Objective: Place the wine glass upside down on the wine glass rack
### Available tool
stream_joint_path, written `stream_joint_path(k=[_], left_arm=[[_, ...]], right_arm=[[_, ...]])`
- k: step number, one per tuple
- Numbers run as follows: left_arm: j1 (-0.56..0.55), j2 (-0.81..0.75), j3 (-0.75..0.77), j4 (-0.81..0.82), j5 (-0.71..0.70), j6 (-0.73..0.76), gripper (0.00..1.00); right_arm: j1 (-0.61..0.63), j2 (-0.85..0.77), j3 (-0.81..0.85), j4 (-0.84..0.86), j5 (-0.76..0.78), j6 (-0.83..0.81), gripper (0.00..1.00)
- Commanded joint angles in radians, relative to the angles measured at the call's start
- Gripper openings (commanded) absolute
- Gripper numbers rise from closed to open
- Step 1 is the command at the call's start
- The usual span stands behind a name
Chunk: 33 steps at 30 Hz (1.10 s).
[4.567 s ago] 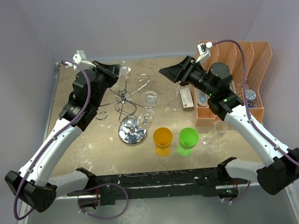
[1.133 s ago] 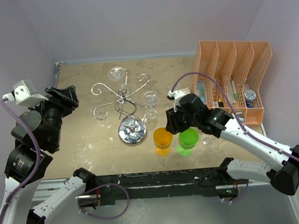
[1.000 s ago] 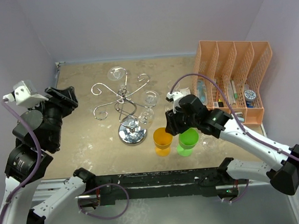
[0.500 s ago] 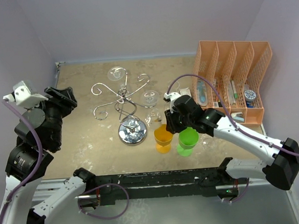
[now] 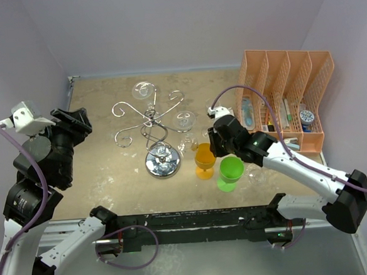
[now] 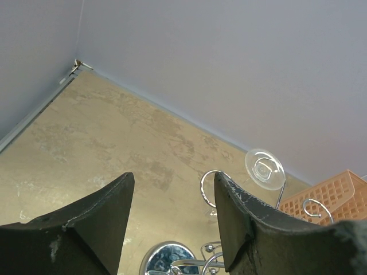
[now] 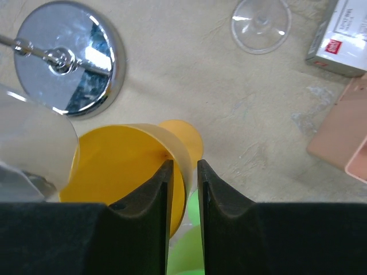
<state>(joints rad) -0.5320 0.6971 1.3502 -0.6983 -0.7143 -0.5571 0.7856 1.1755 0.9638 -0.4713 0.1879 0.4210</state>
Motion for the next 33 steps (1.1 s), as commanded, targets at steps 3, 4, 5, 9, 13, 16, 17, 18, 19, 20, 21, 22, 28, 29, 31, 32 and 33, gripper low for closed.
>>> stream_joint_path(k=[3,4,5,9,13,16,17,18,19,20,21,22,28,29,31,32,33], left_arm=[[0.004,-0.009,0.033,0.019,0.011,-0.008,0.56],[0.004,-0.01,0.035,0.019,0.012,-0.009,0.56],[0.003,-0.011,0.037,0.017,0.013,-0.008,0.56],[0.004,-0.014,0.047,0.008,0.012,-0.007,0.56],[0.004,-0.019,0.046,0.006,0.009,-0.007,0.56],[0.004,-0.02,0.043,0.006,0.009,-0.008,0.56],[0.004,-0.02,0.043,0.007,0.011,-0.01,0.56],[0.004,-0.021,0.043,0.009,0.015,-0.012,0.56],[0.004,-0.021,0.041,0.011,0.019,-0.015,0.56],[0.004,-0.022,0.041,0.013,0.025,-0.016,0.56],[0.004,-0.024,0.04,0.015,0.029,-0.019,0.56],[0.004,-0.025,0.041,0.017,0.035,-0.022,0.56],[0.004,-0.016,0.053,0.016,0.081,-0.049,0.58],[0.004,-0.012,0.054,0.017,0.097,-0.052,0.58],[0.004,-0.002,0.059,0.024,0.141,-0.054,0.59],[0.004,0.003,0.059,0.031,0.169,-0.055,0.59],[0.004,0.008,0.06,0.04,0.196,-0.055,0.6]], right_arm=[[0.005,-0.036,0.028,0.058,0.154,0.087,0.18],[0.004,-0.042,0.024,0.071,0.159,0.094,0.16],[0.005,-0.047,0.019,0.083,0.163,0.1,0.14],[0.004,-0.057,0.02,0.096,0.207,0.111,0.05],[0.004,-0.068,0.026,0.093,0.263,0.119,0.03],[0.004,-0.082,0.034,0.093,0.282,0.133,0.01],[0.004,-0.088,0.036,0.096,0.286,0.134,0.01],[0.004,-0.094,0.04,0.097,0.288,0.135,0.01],[0.004,-0.099,0.043,0.095,0.294,0.137,0.0],[0.004,-0.105,0.047,0.093,0.302,0.14,0.0],[0.004,-0.112,0.051,0.09,0.308,0.144,0.0],[0.004,-0.12,0.054,0.087,0.319,0.147,0.0],[0.004,-0.211,0.079,0.059,0.372,0.177,0.0],[0.003,-0.233,0.083,0.056,0.373,0.183,0.0],[0.004,-0.282,0.093,0.051,0.373,0.187,0.0],[0.004,-0.308,0.099,0.051,0.373,0.186,0.0],[0.004,-0.333,0.107,0.052,0.375,0.184,0.0]])
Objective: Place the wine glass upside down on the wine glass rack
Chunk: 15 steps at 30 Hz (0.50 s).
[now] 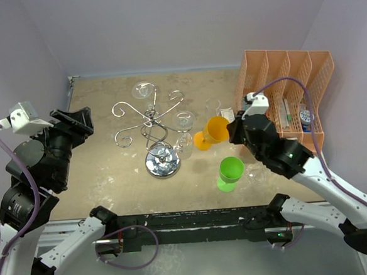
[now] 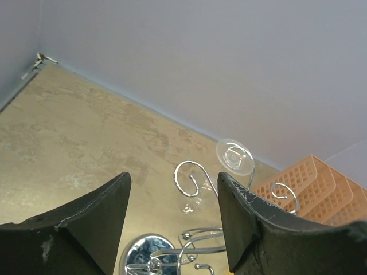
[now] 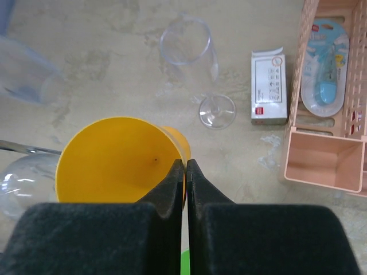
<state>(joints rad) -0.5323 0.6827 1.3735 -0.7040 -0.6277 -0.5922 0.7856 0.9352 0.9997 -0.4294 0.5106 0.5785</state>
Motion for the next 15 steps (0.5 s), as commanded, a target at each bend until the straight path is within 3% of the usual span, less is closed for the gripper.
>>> stream_joint_path(k=[1,7,15], left_arm=[[0.005,0.027,0.038,0.055,0.139,-0.018,0.61],[0.005,0.049,0.042,0.121,0.255,-0.007,0.61],[0.005,0.043,0.001,0.289,0.378,-0.023,0.61]], right_arm=[[0.004,-0.116,0.081,0.015,0.051,0.015,0.0],[0.004,-0.158,0.256,-0.064,0.009,-0.058,0.0],[0.003,-0.179,0.376,-0.07,0.126,-0.082,0.0]])
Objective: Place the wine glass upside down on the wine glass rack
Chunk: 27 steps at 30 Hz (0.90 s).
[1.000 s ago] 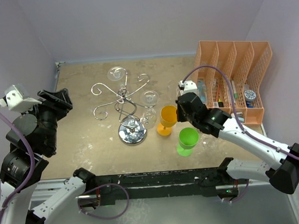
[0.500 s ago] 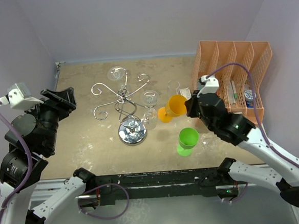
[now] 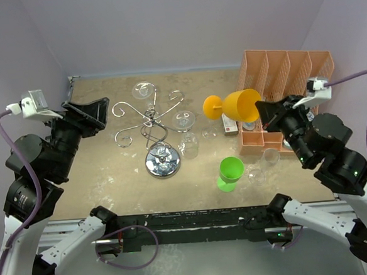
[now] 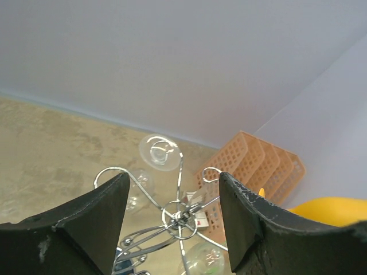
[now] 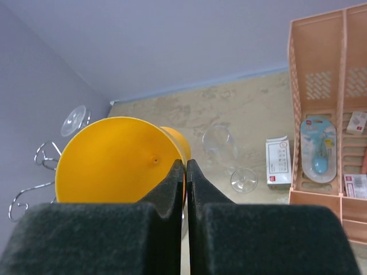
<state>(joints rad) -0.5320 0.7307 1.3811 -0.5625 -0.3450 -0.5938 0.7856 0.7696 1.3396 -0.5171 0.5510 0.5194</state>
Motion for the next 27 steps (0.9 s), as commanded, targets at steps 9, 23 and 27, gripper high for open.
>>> stream_joint_path(k=[9,23,27], left_arm=[[0.004,0.0,-0.018,0.317,0.187,-0.024,0.63],[0.004,0.159,-0.109,0.727,0.375,-0.401,0.64],[0.004,0.177,-0.145,0.836,0.405,-0.481,0.64]], right_arm=[[0.004,-0.13,-0.039,0.384,0.002,0.046,0.0],[0.003,0.087,-0.102,0.983,-0.285,0.094,0.0],[0.003,0.167,-0.087,1.118,-0.321,0.107,0.0]])
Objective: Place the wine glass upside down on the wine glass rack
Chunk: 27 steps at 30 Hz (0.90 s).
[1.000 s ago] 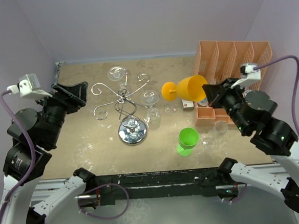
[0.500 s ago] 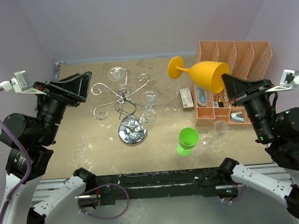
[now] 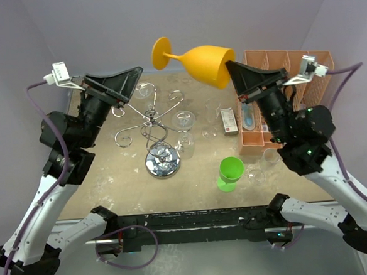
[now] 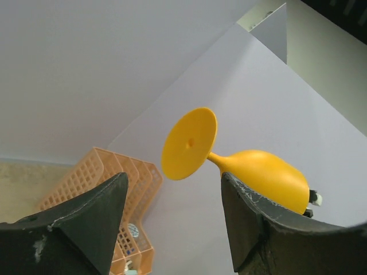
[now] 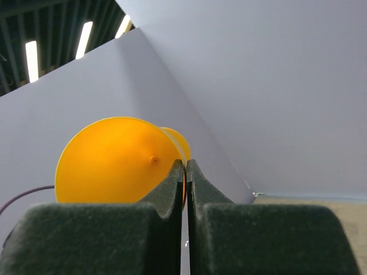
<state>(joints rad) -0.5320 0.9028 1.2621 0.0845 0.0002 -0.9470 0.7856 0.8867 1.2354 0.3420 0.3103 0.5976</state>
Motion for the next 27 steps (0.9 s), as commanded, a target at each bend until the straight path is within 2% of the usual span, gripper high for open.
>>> stream_joint_path(k=[1,5,10,14,24,27], left_arm=[[0.004,0.002,-0.044,0.226,0.059,-0.15,0.64],[0.004,-0.011,-0.139,0.417,0.053,-0.253,0.64],[0.003,-0.009,-0.159,0.473,0.017,-0.318,0.63],[0.003,-0.007,-0.229,0.58,-0.046,-0.426,0.63],[0.001,0.035,-0.208,0.62,-0.111,-0.491,0.62],[0.003,0.05,-0.184,0.649,-0.141,-0.508,0.57]], right_arm=[[0.003,0.068,0.021,0.282,-0.084,0.032,0.0],[0.003,0.146,0.044,0.342,-0.129,0.069,0.0],[0.004,0.214,0.079,0.378,-0.205,0.083,0.0],[0.003,0.245,0.079,0.402,-0.241,0.081,0.0],[0.004,0.287,0.079,0.456,-0.371,0.091,0.0],[0.005,0.298,0.078,0.466,-0.42,0.091,0.0]])
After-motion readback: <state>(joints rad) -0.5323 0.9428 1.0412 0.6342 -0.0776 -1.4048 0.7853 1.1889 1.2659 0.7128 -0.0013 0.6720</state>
